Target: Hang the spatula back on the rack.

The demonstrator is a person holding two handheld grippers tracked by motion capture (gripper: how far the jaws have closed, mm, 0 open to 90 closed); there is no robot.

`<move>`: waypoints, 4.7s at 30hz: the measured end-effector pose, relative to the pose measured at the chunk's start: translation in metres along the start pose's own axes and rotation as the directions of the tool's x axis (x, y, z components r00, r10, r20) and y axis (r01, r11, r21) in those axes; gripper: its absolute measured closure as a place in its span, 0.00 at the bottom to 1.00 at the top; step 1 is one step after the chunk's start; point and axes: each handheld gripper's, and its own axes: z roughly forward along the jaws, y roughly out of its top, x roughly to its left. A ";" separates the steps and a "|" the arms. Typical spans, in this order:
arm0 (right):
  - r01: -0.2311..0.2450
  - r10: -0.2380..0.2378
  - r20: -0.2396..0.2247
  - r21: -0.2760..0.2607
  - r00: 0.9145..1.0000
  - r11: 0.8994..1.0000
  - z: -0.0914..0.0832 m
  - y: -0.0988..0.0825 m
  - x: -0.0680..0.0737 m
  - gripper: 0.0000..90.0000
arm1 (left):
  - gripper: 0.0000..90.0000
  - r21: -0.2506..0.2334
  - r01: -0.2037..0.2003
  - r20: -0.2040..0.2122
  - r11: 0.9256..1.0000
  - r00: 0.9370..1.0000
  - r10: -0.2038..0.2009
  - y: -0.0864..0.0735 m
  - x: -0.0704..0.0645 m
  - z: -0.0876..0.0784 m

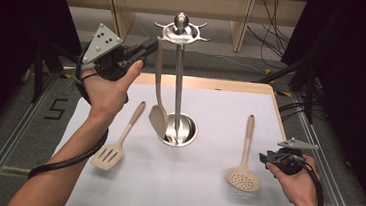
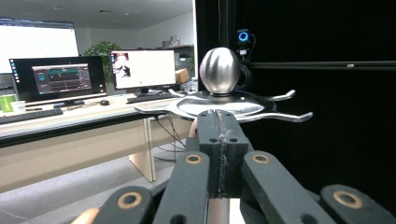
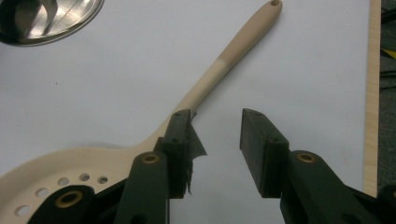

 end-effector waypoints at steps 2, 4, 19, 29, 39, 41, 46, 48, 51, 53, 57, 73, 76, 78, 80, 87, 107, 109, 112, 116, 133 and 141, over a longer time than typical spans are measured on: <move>0.000 0.000 0.000 -0.001 1.000 1.000 0.000 0.000 0.000 0.71 | 0.99 0.004 -0.002 -0.007 1.000 1.000 0.003 0.000 0.003 0.001; 0.000 0.000 0.000 0.000 1.000 1.000 0.000 0.000 0.000 0.71 | 0.99 0.003 0.004 -0.010 1.000 1.000 -0.004 0.000 0.004 0.002; -0.028 0.028 -0.013 0.003 1.000 1.000 -0.001 0.000 0.003 0.71 | 0.74 0.110 -0.007 -0.014 0.994 1.000 0.008 -0.026 0.015 -0.026; -0.009 0.009 -0.001 0.009 1.000 1.000 -0.002 0.001 0.002 0.71 | 0.68 0.472 -0.032 -0.045 0.881 0.997 0.061 -0.076 0.045 -0.040; -0.007 0.007 -0.003 0.008 1.000 1.000 -0.001 0.000 0.002 0.71 | 0.69 0.729 -0.075 -0.003 0.680 0.994 0.113 -0.140 0.084 -0.028; -0.005 0.005 -0.016 0.004 1.000 1.000 0.000 0.000 0.001 0.71 | 0.69 0.763 -0.065 -0.009 0.643 0.994 0.111 -0.150 0.087 -0.024; -0.002 0.002 -0.007 0.018 1.000 1.000 -0.001 0.000 0.001 0.71 | 0.69 0.837 0.005 -0.045 0.547 0.997 0.060 -0.173 0.091 -0.016; -0.002 0.002 -0.007 0.018 1.000 1.000 -0.001 0.000 0.001 0.71 | 0.69 0.861 0.008 -0.037 0.508 0.998 0.046 -0.180 0.092 -0.014; -0.025 0.026 -0.003 0.033 1.000 0.999 -0.002 -0.001 0.003 0.71 | 0.70 0.886 0.048 -0.076 0.462 0.996 0.042 -0.187 0.091 -0.013; -0.029 0.029 -0.004 0.037 1.000 0.999 -0.002 -0.001 0.003 0.71 | 0.70 0.896 0.036 -0.062 0.443 0.997 0.045 -0.192 0.093 -0.010; -0.027 0.027 -0.005 0.037 1.000 0.999 -0.002 -0.001 0.003 0.71 | 0.69 0.915 0.034 -0.058 0.403 0.997 0.047 -0.203 0.095 -0.006; -0.033 0.033 -0.007 0.045 0.999 0.998 -0.002 -0.002 0.003 0.71 | 0.69 0.955 0.087 -0.097 0.284 0.995 0.023 -0.237 0.097 0.007; -0.034 0.034 -0.006 0.046 0.999 0.998 -0.002 -0.002 0.003 0.71 | 0.69 0.967 0.058 -0.067 0.250 0.997 0.031 -0.239 0.101 0.008; -0.029 0.030 -0.009 0.045 1.000 0.999 -0.002 -0.002 0.002 0.71 | 0.69 0.966 0.073 -0.082 0.249 0.996 0.025 -0.242 0.100 0.008; -0.031 0.032 -0.007 0.045 0.999 0.998 -0.001 -0.002 0.003 0.71 | 0.69 0.973 0.053 -0.061 0.225 0.998 0.031 -0.241 0.101 0.010; -0.003 0.003 -0.011 0.030 1.000 1.000 0.000 -0.002 0.000 0.71 | 0.70 0.956 0.166 -0.168 0.241 0.986 -0.013 -0.247 0.090 0.010; -0.036 0.037 -0.009 0.053 0.999 0.998 -0.002 -0.003 0.002 0.71 | 0.77 0.981 0.112 -0.110 0.156 0.994 -0.022 -0.245 0.097 0.016; -0.035 0.035 -0.004 0.049 0.999 0.998 -0.003 -0.003 0.002 0.71 | 0.78 0.983 0.112 -0.109 0.145 0.994 -0.027 -0.245 0.098 0.016; -0.041 0.042 -0.008 0.053 0.999 0.998 -0.003 -0.003 0.002 0.71 | 0.79 0.982 0.112 -0.109 0.153 0.994 -0.031 -0.246 0.099 0.017; -0.042 0.042 -0.008 0.052 0.999 0.998 -0.003 -0.003 0.002 0.71 | 0.84 0.985 0.102 -0.098 0.137 0.995 -0.034 -0.245 0.098 0.019; -0.038 0.038 -0.008 0.049 0.999 0.998 -0.002 -0.003 0.002 0.71 | 0.87 0.967 0.152 -0.150 0.207 0.988 -0.024 -0.246 0.092 0.009; -0.047 0.047 -0.008 0.046 0.999 0.998 -0.003 -0.003 0.002 0.71 | 0.87 0.953 0.122 -0.127 0.279 0.992 0.001 -0.237 0.102 -0.002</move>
